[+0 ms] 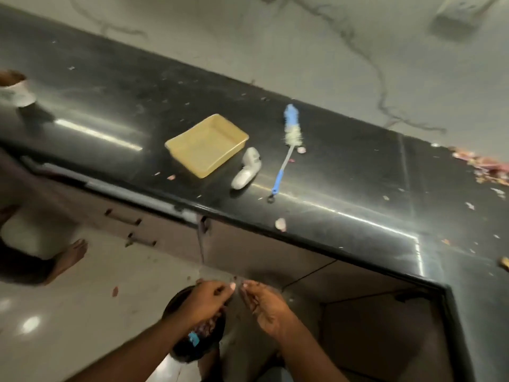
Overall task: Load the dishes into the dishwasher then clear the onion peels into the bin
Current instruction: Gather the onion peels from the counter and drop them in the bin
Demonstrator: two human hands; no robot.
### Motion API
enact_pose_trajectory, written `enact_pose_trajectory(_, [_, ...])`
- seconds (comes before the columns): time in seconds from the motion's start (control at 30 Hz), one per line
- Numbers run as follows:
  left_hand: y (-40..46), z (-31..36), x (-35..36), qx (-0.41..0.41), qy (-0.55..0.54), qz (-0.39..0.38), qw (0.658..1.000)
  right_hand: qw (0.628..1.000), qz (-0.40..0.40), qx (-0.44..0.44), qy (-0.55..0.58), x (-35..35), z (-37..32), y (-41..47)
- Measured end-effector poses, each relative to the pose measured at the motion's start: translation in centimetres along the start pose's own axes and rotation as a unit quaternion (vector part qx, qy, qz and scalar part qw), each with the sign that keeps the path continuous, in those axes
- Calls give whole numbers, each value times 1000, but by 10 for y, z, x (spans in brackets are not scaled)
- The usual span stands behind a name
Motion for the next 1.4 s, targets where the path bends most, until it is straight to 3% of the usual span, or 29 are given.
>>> enact_pose_trajectory(0.07, [5, 45, 22, 27, -45, -59, 997, 999, -7, -41, 1, -15, -29, -9])
enact_pose_trajectory(0.3, [11, 215, 92, 257, -2, -107, 960, 963, 12, -186, 193, -128, -150, -65])
enact_pose_trajectory(0.43, [25, 305, 142, 368, 48, -131, 919, 915, 87, -288, 270, -213, -215, -83])
enact_pose_trajectory(0.53, [45, 362, 181, 406, 69, -121, 903, 876, 190, -348, 274, -283, -255, -77])
enact_pose_trajectory(0.6, [62, 391, 210, 425, 98, -108, 893, 850, 283, -378, 233, -333, -272, -65])
enact_pose_trajectory(0.7, [92, 425, 252, 461, 205, -95, 858, 793, 463, -395, 30, -400, -289, -49])
enact_pose_trajectory(0.83, [119, 464, 301, 478, 344, -103, 802, 726, 552, -355, -206, -453, -321, -25])
enact_pose_trajectory(0.93, [132, 473, 321, 450, 432, -91, 776, 707, 558, -283, -329, -467, -345, -3])
enact_pose_trajectory(1.1, [150, 479, 337, 412, 472, -138, 767, 686, 554, -298, -366, -473, -421, 30])
enact_pose_trajectory(1.27, [152, 486, 339, 374, 515, -206, 743, 700, 471, -385, -374, -462, -474, 56])
enact_pose_trajectory(1.4, [151, 486, 337, 359, 520, -235, 738, 768, 351, -474, -250, -449, -480, 44])
Point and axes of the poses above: each hand's wrist, its own y-axis towards the middle knuckle, its own x-axis out of the palm, z = x × y, the point moved 4 cm from there along y, towards the middle knuckle, and after that the axes turned 13 degrees about z, right-handed, at the moved point
